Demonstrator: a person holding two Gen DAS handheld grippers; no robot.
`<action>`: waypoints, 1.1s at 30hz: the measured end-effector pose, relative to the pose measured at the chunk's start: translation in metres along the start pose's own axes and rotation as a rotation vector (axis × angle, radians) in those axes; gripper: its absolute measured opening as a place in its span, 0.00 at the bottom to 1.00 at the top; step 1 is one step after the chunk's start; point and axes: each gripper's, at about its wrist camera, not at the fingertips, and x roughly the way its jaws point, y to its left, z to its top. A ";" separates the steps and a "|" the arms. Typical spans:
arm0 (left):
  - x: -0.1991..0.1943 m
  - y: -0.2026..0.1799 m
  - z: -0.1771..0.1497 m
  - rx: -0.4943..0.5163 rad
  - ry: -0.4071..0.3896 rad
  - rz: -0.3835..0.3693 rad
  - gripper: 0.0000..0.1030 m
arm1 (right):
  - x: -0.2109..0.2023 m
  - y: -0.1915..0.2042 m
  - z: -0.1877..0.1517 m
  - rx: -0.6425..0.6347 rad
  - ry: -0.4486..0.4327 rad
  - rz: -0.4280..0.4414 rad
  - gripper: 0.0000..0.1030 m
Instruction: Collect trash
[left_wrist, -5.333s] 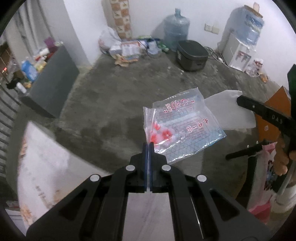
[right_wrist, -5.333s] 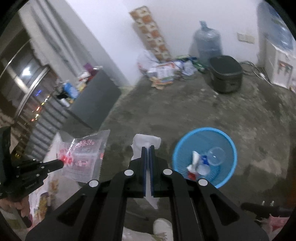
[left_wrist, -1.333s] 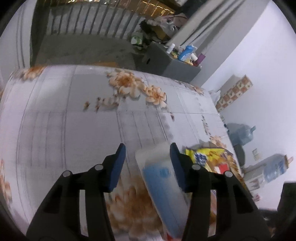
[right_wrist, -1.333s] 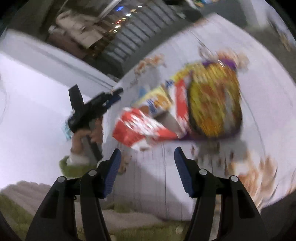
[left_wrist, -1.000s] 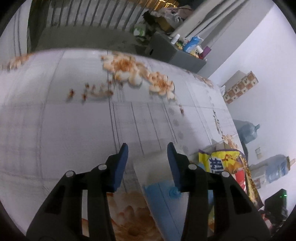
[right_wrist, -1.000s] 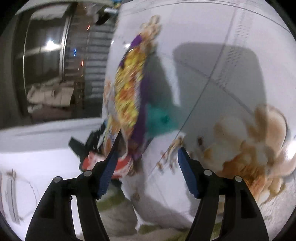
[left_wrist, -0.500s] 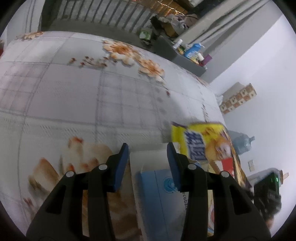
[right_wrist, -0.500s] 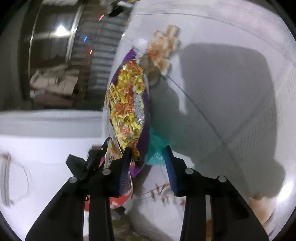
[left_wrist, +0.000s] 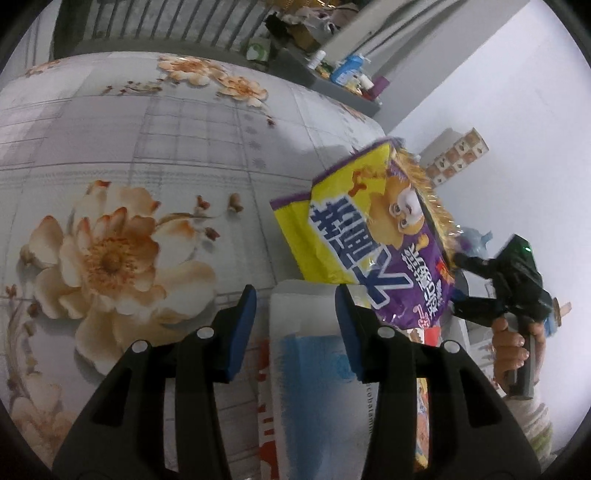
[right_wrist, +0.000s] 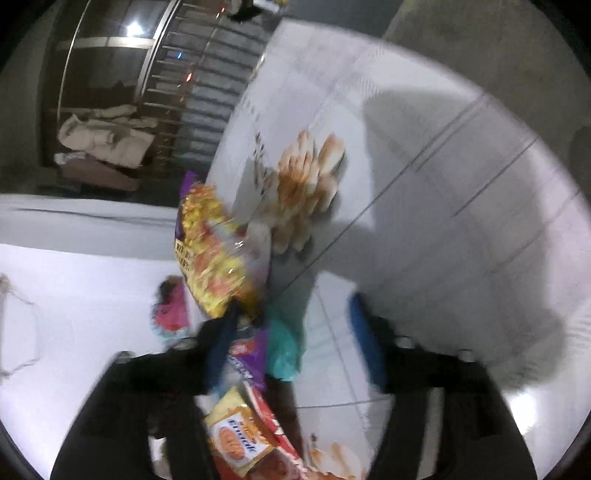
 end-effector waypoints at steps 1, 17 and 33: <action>-0.004 0.002 0.001 -0.004 -0.011 0.004 0.41 | -0.011 0.005 -0.003 -0.025 -0.035 -0.066 0.73; -0.065 0.001 -0.002 0.128 -0.027 -0.039 0.49 | -0.071 0.068 -0.101 -0.324 -0.129 -0.167 0.73; -0.046 -0.015 -0.045 0.217 0.148 -0.043 0.52 | 0.025 0.094 -0.135 -0.509 0.122 -0.181 0.64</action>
